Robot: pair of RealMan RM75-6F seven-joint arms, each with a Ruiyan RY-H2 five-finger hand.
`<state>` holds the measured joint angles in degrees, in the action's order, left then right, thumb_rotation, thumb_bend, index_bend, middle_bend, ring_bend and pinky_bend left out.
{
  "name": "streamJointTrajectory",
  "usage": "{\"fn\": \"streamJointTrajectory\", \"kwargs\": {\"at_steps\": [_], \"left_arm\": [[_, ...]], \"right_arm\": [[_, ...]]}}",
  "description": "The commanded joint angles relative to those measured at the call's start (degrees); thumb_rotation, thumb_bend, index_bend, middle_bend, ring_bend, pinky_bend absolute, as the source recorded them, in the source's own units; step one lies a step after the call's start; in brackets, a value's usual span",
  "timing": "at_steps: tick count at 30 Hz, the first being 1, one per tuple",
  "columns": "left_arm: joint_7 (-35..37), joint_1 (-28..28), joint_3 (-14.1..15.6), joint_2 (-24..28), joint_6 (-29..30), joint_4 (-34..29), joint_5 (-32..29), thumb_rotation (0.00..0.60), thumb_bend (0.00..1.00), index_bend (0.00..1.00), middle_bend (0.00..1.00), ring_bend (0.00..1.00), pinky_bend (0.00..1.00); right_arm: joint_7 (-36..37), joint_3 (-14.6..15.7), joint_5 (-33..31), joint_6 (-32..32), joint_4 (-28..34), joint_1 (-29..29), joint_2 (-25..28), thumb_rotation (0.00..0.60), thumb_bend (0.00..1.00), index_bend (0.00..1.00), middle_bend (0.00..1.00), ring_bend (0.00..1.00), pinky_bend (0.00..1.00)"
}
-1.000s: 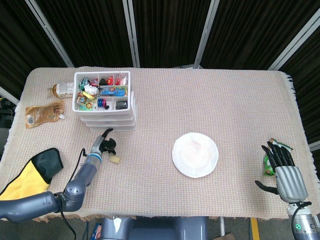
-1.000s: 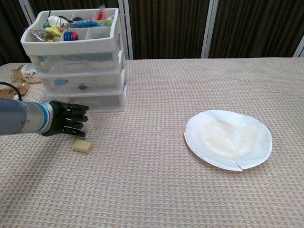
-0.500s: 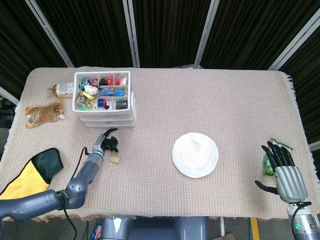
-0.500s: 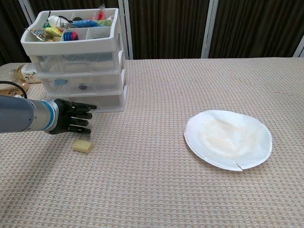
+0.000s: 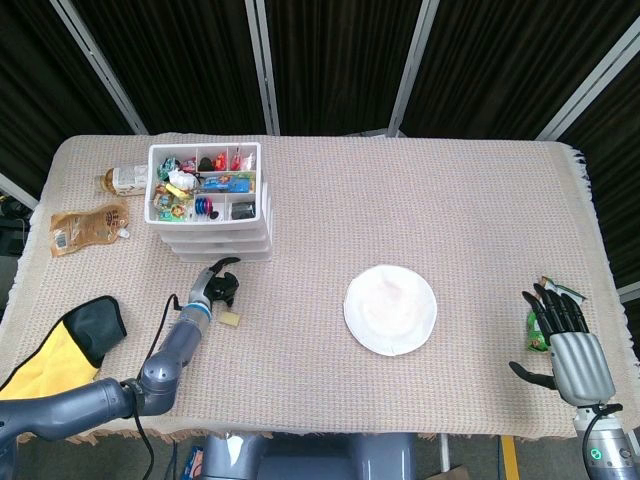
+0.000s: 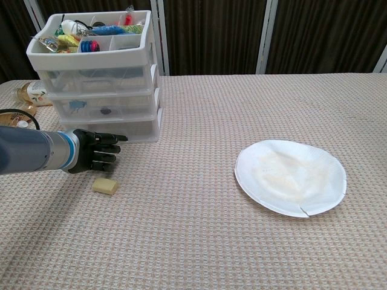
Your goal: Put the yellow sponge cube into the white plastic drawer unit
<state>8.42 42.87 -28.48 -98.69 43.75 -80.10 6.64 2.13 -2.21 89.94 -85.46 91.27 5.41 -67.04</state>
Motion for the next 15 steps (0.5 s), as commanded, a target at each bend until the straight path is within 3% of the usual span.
{"fn": "streamJointTrajectory", "kwargs": {"at_steps": [1,15], "left_arm": [[0.1,-0.2,0.1,0.0,0.1,-0.4,0.9,0.600,0.91,0.25,0.97,0.88,0.60],[0.4,-1.9,1.6,1.2,0.7,-4.4,3.7,0.600,0.91,0.26,0.97,0.88,0.60]], "right_arm": [[0.0,0.0,-0.1,0.0,0.0,0.0,0.0,0.600,0.00,0.08,0.00,0.00,0.00],[-0.2,-0.2,-0.3,-0.1,0.1,-0.1,0.0,0.600,0.00,0.08,0.00,0.00,0.00]]}}
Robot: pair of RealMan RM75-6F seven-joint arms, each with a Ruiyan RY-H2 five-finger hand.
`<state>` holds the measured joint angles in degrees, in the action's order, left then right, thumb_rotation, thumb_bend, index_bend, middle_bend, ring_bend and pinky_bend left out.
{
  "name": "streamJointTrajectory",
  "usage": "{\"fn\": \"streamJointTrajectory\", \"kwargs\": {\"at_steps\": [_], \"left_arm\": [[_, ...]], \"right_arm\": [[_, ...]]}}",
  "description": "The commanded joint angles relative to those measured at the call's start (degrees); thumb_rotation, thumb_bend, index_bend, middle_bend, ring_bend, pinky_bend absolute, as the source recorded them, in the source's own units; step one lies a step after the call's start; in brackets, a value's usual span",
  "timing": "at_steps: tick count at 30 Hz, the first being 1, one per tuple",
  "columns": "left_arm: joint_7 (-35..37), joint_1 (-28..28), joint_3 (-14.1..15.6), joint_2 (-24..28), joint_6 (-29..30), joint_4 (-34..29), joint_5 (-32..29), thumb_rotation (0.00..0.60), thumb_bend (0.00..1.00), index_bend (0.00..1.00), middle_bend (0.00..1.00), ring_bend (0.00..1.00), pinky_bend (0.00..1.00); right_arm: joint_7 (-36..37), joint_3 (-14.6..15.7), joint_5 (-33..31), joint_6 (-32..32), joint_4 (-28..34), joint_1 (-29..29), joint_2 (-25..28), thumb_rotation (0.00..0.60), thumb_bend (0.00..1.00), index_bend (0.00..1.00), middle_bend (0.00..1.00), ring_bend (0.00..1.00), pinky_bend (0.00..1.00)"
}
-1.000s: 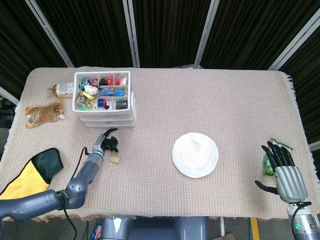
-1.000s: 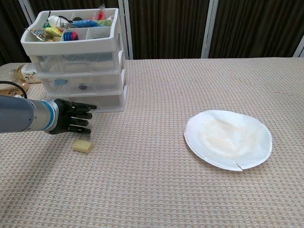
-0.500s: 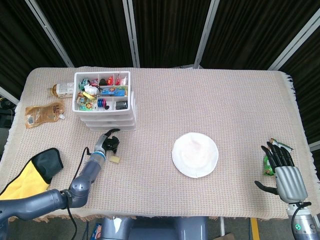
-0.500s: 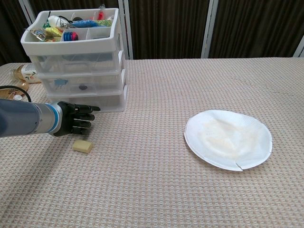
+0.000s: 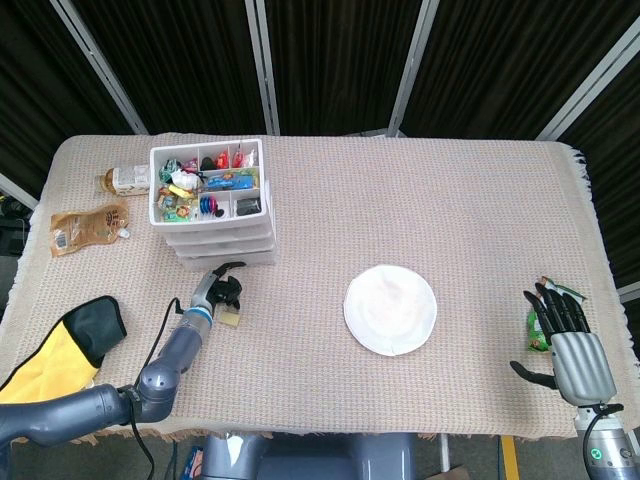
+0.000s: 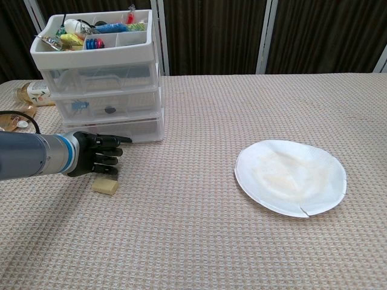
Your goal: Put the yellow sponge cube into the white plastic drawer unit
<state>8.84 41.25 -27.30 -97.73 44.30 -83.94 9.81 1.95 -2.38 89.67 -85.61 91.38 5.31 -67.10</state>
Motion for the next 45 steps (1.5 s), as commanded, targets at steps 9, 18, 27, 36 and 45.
{"fn": "streamJointTrajectory", "kwargs": {"at_steps": [9,18,27,36,45], "left_arm": [[0.4,-3.0,3.0,1.8,1.1,-5.1,4.0,0.600,0.91,0.26,0.97,0.88,0.60],[0.9,-5.8,6.1,3.6,1.1,-8.1,6.9,0.600,0.91,0.22,0.97,0.88,0.60],[0.7,-7.6,8.0,5.2,1.3,-11.7,11.8,0.600,0.91,0.21,0.94,0.85,0.58],[-7.1,-10.1,14.9,5.6,12.1,-14.9,35.4,0.600,0.78,0.19,0.93,0.84,0.56],[-27.5,-8.9,19.5,4.9,25.4,-13.6,46.1,0.600,0.78,0.15,0.97,0.87,0.59]], "right_arm": [[-0.2,0.0,0.2,-0.2,0.0,0.0,0.0,0.600,0.00,0.08,0.00,0.00,0.00],[-0.4,0.0,0.3,-0.3,0.1,-0.1,-0.1,0.600,0.00,0.08,0.00,0.00,0.00],[-0.5,-0.1,0.1,-0.3,0.0,-0.1,-0.1,0.600,0.00,0.08,0.00,0.00,0.00],[-0.6,-0.1,0.1,-0.3,0.0,-0.1,-0.1,0.600,0.00,0.08,0.00,0.00,0.00],[-0.7,-0.1,0.1,-0.3,0.1,-0.1,-0.1,0.600,0.00,0.08,0.00,0.00,0.00]]}}
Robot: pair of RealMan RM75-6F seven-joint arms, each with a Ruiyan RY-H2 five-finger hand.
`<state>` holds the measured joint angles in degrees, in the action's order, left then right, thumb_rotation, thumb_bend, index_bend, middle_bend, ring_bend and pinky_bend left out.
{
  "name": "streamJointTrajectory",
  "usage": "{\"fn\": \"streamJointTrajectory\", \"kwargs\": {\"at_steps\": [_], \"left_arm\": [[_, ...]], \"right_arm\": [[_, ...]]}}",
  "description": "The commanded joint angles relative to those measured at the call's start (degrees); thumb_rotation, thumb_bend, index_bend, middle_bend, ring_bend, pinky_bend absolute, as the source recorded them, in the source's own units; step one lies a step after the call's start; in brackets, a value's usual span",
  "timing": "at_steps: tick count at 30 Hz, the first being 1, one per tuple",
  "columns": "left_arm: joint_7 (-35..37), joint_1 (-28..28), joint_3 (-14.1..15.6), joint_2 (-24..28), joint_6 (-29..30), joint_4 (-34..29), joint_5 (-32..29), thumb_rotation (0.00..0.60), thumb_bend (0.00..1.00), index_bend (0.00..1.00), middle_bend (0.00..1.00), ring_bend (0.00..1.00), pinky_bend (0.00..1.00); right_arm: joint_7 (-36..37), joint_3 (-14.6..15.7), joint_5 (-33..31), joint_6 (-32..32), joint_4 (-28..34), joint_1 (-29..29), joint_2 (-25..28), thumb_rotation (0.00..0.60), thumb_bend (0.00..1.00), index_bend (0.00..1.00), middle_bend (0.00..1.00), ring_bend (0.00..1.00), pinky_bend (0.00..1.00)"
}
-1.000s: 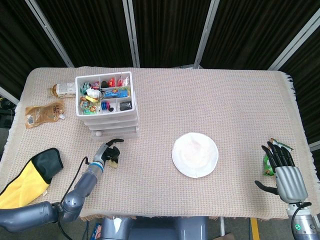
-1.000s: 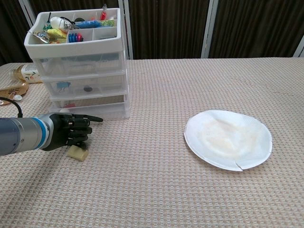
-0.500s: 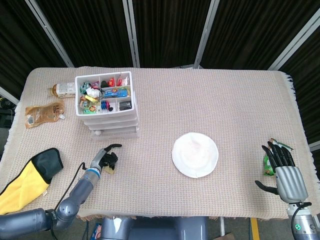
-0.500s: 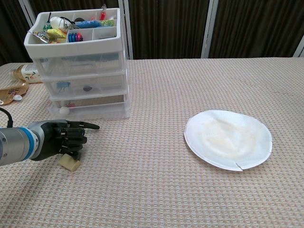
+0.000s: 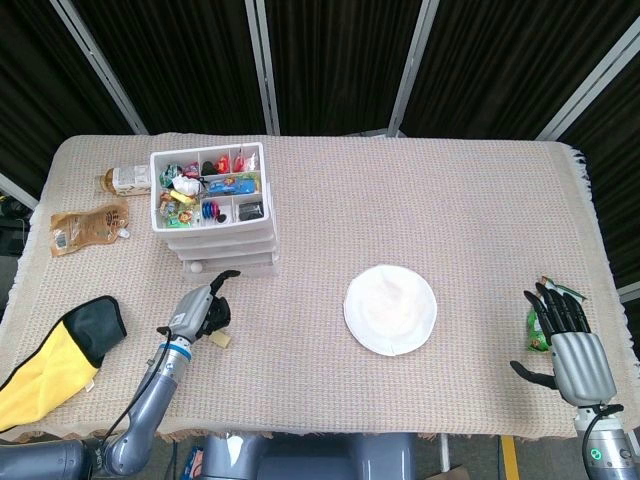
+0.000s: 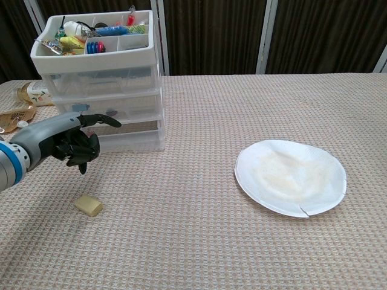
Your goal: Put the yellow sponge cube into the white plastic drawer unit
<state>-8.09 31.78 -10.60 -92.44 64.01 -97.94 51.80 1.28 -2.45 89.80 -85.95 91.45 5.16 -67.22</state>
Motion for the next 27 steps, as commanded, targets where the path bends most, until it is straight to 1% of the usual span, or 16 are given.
{"fn": "streamJointTrajectory", "kwargs": {"at_steps": [1,3,6,8,13,23,25,27], "left_arm": [[-12.6,0.7,2.8,-0.4,6.4,0.3,4.0,0.600,0.78,0.15,0.97,0.87,0.59],[-17.3,1.2,2.6,-0.3,7.8,-0.2,2.7,0.600,0.78,0.17,0.98,0.88,0.60],[-23.5,1.9,1.6,-0.1,8.8,-1.2,-2.0,0.600,0.78,0.17,0.98,0.88,0.60],[-26.2,2.4,0.7,-0.1,9.1,-1.6,-5.1,0.600,0.78,0.18,0.98,0.88,0.60],[-29.3,3.3,-0.4,-0.3,8.6,-0.3,-9.8,0.600,0.78,0.18,0.98,0.88,0.60],[-30.5,4.2,-1.5,-1.2,7.6,3.3,-13.4,0.600,0.78,0.18,0.98,0.88,0.60],[-30.4,4.2,-1.7,-1.3,7.3,3.7,-14.3,0.600,0.79,0.20,0.98,0.88,0.60],[-30.5,4.1,-2.0,-1.4,6.8,3.8,-15.8,0.600,0.79,0.23,0.98,0.88,0.60]], "right_arm": [[0.0,0.0,0.0,0.0,0.0,0.0,0.0,0.600,0.00,0.08,0.00,0.00,0.00],[0.0,0.0,0.0,0.0,0.0,0.0,0.0,0.600,0.00,0.08,0.00,0.00,0.00],[0.0,0.0,0.0,0.0,0.1,0.0,0.0,0.600,0.00,0.08,0.00,0.00,0.00],[0.1,0.0,0.0,0.0,0.1,0.0,0.1,0.600,0.00,0.08,0.00,0.00,0.00],[0.2,0.0,0.0,0.1,0.1,0.0,0.1,0.600,0.00,0.08,0.00,0.00,0.00],[0.2,0.1,-0.3,0.4,0.2,0.0,0.2,0.600,0.00,0.08,0.00,0.00,0.00],[0.2,0.1,-0.3,0.5,0.3,0.0,0.2,0.600,0.00,0.08,0.00,0.00,0.00],[0.2,0.1,-0.2,0.4,0.3,0.0,0.2,0.600,0.00,0.08,0.00,0.00,0.00]]}}
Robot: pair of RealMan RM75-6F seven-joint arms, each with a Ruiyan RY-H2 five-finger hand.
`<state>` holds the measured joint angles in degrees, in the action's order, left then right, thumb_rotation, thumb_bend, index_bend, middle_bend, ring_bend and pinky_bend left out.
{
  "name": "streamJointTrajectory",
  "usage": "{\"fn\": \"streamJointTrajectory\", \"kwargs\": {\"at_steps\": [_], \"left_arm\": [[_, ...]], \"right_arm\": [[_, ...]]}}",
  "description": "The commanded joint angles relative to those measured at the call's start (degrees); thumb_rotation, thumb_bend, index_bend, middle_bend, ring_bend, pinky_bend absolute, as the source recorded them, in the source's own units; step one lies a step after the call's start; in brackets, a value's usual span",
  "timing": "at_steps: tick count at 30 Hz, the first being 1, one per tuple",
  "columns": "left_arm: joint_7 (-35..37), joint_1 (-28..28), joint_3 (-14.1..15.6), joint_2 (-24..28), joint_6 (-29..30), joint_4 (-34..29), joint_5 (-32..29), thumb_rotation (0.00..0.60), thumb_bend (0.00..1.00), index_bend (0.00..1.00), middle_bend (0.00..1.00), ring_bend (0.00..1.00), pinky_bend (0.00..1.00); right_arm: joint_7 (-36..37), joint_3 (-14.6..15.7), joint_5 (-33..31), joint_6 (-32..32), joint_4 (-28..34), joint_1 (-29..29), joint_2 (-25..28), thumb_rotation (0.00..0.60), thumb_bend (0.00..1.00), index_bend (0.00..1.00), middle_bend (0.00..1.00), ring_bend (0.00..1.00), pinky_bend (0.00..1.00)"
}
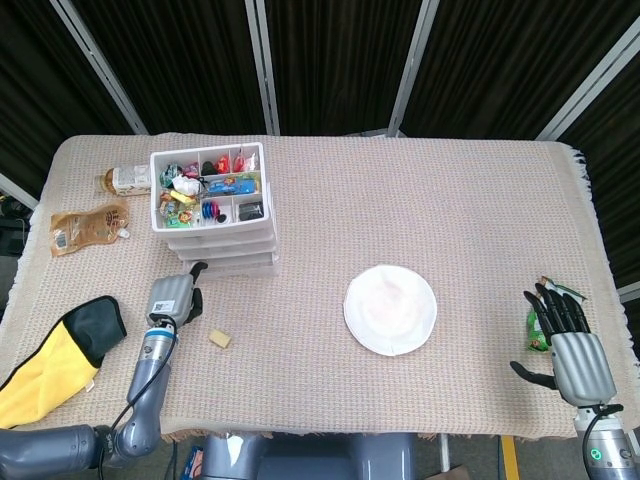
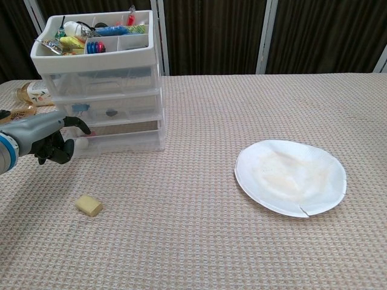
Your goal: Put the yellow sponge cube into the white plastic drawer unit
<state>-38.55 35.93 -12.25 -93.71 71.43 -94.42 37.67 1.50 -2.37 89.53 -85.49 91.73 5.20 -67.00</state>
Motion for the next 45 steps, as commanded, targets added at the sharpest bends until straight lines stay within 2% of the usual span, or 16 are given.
{"fn": "streamJointTrajectory", "kwargs": {"at_steps": [1,9,14,23,26,28,30,34,37,41,45], "left_arm": [[-0.1,0.0,-0.4,-0.1,-0.9,0.3,-2.4,0.600,0.79,0.25,0.98,0.88,0.60],[0.2,-0.2,-0.3,0.5,-1.8,-0.6,-4.3,0.600,0.80,0.36,0.99,0.89,0.61],[0.9,-0.7,0.5,1.2,-1.7,-2.2,-3.2,0.600,0.80,0.36,0.99,0.89,0.61],[2.5,-2.4,3.6,3.4,-1.1,-6.1,0.5,0.600,0.80,0.35,0.99,0.89,0.61],[3.2,-2.9,4.2,3.9,-1.0,-6.7,1.6,0.600,0.79,0.31,0.99,0.89,0.61],[3.7,-3.2,4.6,4.3,-1.0,-7.1,2.6,0.600,0.75,0.25,0.99,0.89,0.61],[4.2,-3.4,4.9,4.6,-0.8,-7.3,3.8,0.600,0.59,0.20,0.98,0.89,0.61],[5.2,-3.9,5.7,5.0,0.0,-7.5,7.2,0.600,0.35,0.18,0.98,0.89,0.61],[6.2,-4.4,6.4,5.4,0.6,-8.3,10.0,0.600,0.29,0.19,0.98,0.89,0.61],[6.4,-5.0,7.9,6.6,1.6,-10.3,14.6,0.600,0.29,0.21,0.98,0.89,0.61],[4.9,-5.6,11.0,8.3,2.7,-12.3,20.8,0.600,0.29,0.25,0.99,0.89,0.61]], "right_arm": [[0.0,0.0,0.1,-0.1,0.0,0.0,0.0,0.600,0.00,0.08,0.00,0.00,0.00],[0.0,0.0,0.0,0.0,0.0,0.0,0.0,0.600,0.00,0.08,0.00,0.00,0.00],[0.0,0.0,0.0,0.0,0.0,0.0,0.0,0.600,0.00,0.08,0.00,0.00,0.00],[0.0,0.0,0.1,-0.2,0.0,-0.1,0.0,0.600,0.00,0.08,0.00,0.00,0.00],[-0.1,0.0,0.2,-0.2,0.0,-0.1,0.0,0.600,0.00,0.08,0.00,0.00,0.00],[-0.2,0.0,0.1,-0.2,0.0,-0.1,0.0,0.600,0.00,0.08,0.00,0.00,0.00],[-0.2,0.0,0.0,-0.1,0.0,-0.1,0.0,0.600,0.00,0.08,0.00,0.00,0.00],[-0.3,0.0,0.0,-0.1,0.0,-0.1,-0.1,0.600,0.00,0.08,0.00,0.00,0.00],[-0.3,0.0,0.0,-0.2,0.0,-0.1,-0.1,0.600,0.00,0.08,0.00,0.00,0.00],[-0.3,-0.1,-0.1,-0.2,0.0,-0.1,-0.1,0.600,0.00,0.08,0.00,0.00,0.00],[-0.2,-0.1,-0.2,-0.2,0.0,-0.2,-0.1,0.600,0.00,0.08,0.00,0.00,0.00]]}}
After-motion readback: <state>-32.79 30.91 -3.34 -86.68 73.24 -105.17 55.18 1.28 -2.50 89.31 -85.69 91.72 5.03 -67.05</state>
